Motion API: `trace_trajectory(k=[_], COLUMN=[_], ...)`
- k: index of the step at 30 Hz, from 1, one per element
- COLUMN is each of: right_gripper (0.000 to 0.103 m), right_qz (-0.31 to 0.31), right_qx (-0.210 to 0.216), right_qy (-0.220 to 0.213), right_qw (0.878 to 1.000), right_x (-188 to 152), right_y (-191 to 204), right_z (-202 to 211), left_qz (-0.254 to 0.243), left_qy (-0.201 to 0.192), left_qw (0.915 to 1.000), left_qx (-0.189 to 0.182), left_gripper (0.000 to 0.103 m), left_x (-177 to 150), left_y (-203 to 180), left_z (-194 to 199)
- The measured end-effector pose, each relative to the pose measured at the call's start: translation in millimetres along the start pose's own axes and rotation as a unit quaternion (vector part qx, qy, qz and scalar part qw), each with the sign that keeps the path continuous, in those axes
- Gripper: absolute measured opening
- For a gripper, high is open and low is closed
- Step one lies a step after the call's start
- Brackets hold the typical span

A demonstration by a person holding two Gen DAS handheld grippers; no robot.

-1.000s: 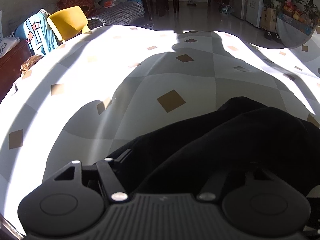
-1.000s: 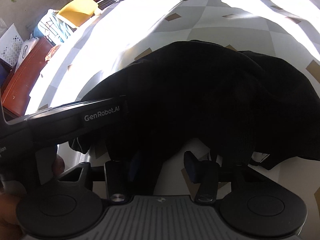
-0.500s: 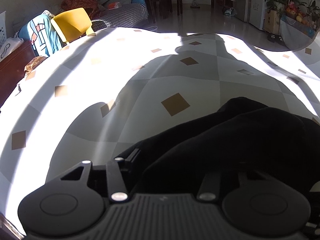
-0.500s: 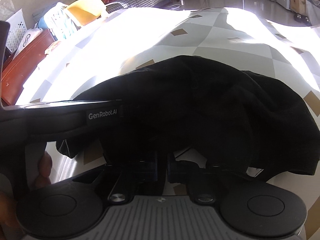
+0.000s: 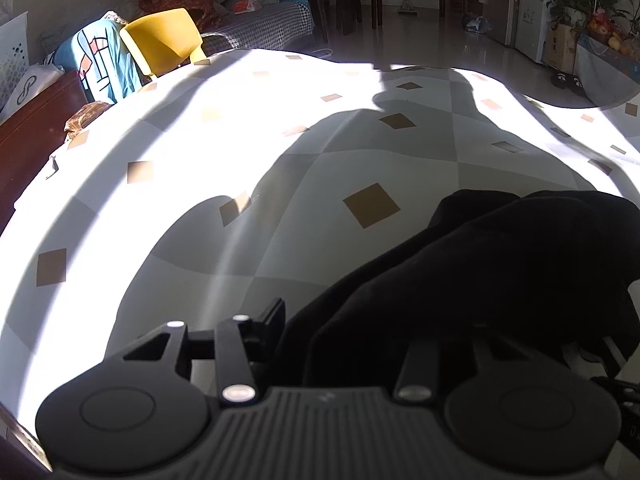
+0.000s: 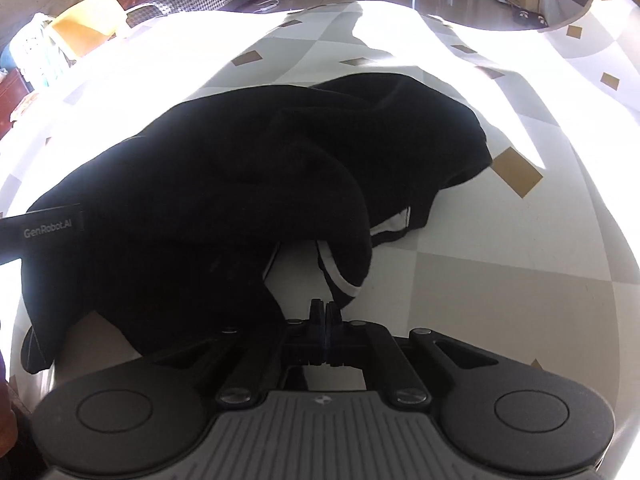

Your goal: Fold clothes

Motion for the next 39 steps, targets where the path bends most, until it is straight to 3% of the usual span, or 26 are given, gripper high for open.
trace_trajectory(k=[3, 7, 10, 18, 25, 30, 33, 35, 39], right_gripper=[0.004, 0.026, 0.037, 0.05, 0.052, 0.054, 0.054, 0.049, 0.023], right_qz=[-0.036, -0.061, -0.066, -0.06, -0.03, 0.02, 0.028, 0.042, 0.068], right_qx=[0.034, 0.062, 0.089, 0.115, 0.128, 0.116, 0.103, 0.093, 0.076], right_qy=[0.003, -0.012, -0.024, -0.009, 0.007, -0.024, -0.029, -0.036, -0.048], right_qw=[0.999, 0.996, 0.994, 0.991, 0.991, 0.993, 0.994, 0.994, 0.994], right_x=[2.7, 8.1, 14.4, 19.0, 9.3, 5.6, 3.7, 2.6, 1.3], right_y=[-7.1, -10.0, -6.1, 19.7, 43.2, 51.8, 54.2, 56.5, 60.8], right_z=[5.3, 13.9, 18.7, 9.8, -3.5, -5.0, -4.9, -5.1, -5.5], left_qz=[0.006, 0.004, 0.006, -0.002, 0.013, -0.049, -0.042, -0.038, -0.051], left_qy=[0.005, 0.0, -0.002, -0.01, -0.024, -0.043, -0.031, -0.027, -0.033], left_qw=[0.9999, 1.0, 0.9999, 0.9999, 0.9994, 0.9976, 0.998, 0.9981, 0.9976], left_qx=[-0.012, -0.009, -0.009, 0.002, -0.02, -0.025, -0.036, -0.04, -0.034], left_gripper=[0.044, 0.048, 0.05, 0.059, 0.072, 0.072, 0.064, 0.061, 0.043], left_x=[-2.8, -3.4, -3.3, -0.9, 10.0, 16.3, 11.5, 10.2, 8.5], left_y=[-0.5, -0.3, 0.3, -1.5, -15.6, -36.6, -39.4, -42.0, -45.9], left_z=[0.2, 2.4, 3.8, 9.2, 14.9, 7.7, -0.1, -2.5, -1.7])
Point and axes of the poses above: each gripper's, at about its wrist camera, not at the fingertips, and z roughly against the way its jaws point, y to its left, x to its top, the point moved 10 cm from there along -z, roughly the way its jaws point, and after that the axes turned 7 degrees about -x, right-handed, at the moved point
